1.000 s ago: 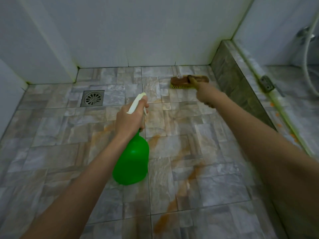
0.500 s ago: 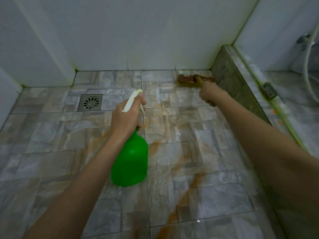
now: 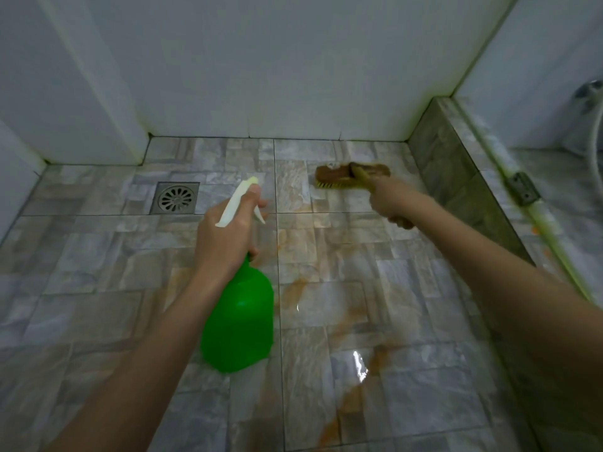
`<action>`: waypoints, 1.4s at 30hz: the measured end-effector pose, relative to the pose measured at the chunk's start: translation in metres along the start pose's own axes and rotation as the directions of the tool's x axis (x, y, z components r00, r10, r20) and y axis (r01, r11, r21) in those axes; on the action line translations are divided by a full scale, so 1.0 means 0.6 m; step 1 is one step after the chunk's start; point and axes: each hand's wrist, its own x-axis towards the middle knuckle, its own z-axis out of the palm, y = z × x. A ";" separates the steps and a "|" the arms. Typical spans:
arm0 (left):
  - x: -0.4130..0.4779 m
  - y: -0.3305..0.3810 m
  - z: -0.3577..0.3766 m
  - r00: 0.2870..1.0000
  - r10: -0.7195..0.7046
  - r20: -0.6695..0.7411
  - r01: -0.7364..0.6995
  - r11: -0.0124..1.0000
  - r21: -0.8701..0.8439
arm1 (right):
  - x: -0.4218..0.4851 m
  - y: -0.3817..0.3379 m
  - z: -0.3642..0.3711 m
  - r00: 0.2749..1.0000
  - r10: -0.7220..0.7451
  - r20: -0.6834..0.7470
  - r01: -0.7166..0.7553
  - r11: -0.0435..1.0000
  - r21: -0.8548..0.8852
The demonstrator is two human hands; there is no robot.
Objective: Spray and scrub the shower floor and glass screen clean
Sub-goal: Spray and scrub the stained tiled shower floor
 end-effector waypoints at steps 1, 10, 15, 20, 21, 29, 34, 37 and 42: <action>0.002 -0.001 -0.004 1.000 0.002 0.002 -0.002 1.000 0.001 | -0.001 -0.005 0.005 1.000 -0.020 0.011 0.020 1.000 -0.001; 0.000 0.000 -0.037 1.000 0.005 -0.026 -0.005 1.000 0.016 | 0.019 -0.052 -0.013 0.997 -0.077 0.022 0.078 0.995 -0.061; -0.002 -0.002 -0.052 0.999 -0.002 -0.035 0.001 1.000 -0.014 | 0.055 -0.073 -0.002 0.990 -0.137 -0.026 0.134 0.986 -0.097; -0.009 -0.005 -0.066 0.998 -0.022 -0.058 0.022 1.000 -0.002 | 0.037 -0.109 -0.024 0.998 -0.052 0.034 0.056 0.990 -0.128; -0.007 -0.005 -0.070 0.998 -0.032 -0.060 0.031 0.999 -0.004 | 0.009 -0.108 -0.012 0.995 -0.066 0.074 0.077 0.984 -0.158; -0.013 -0.018 -0.086 0.998 -0.039 -0.055 0.041 0.998 0.042 | 0.062 -0.151 0.001 0.980 -0.199 0.022 0.200 0.966 -0.162; -0.017 -0.026 -0.099 0.997 -0.069 -0.042 0.070 0.997 0.028 | -0.078 -0.115 0.038 0.968 -0.169 0.187 0.201 0.965 -0.169; -0.017 -0.034 -0.103 0.996 -0.082 -0.044 0.083 0.996 0.023 | -0.020 -0.127 0.047 0.973 -0.220 0.069 0.229 0.954 -0.194; -0.018 -0.047 -0.111 0.996 -0.083 -0.037 0.084 0.996 0.010 | 0.027 -0.178 0.001 0.983 -0.173 0.068 0.182 0.969 -0.167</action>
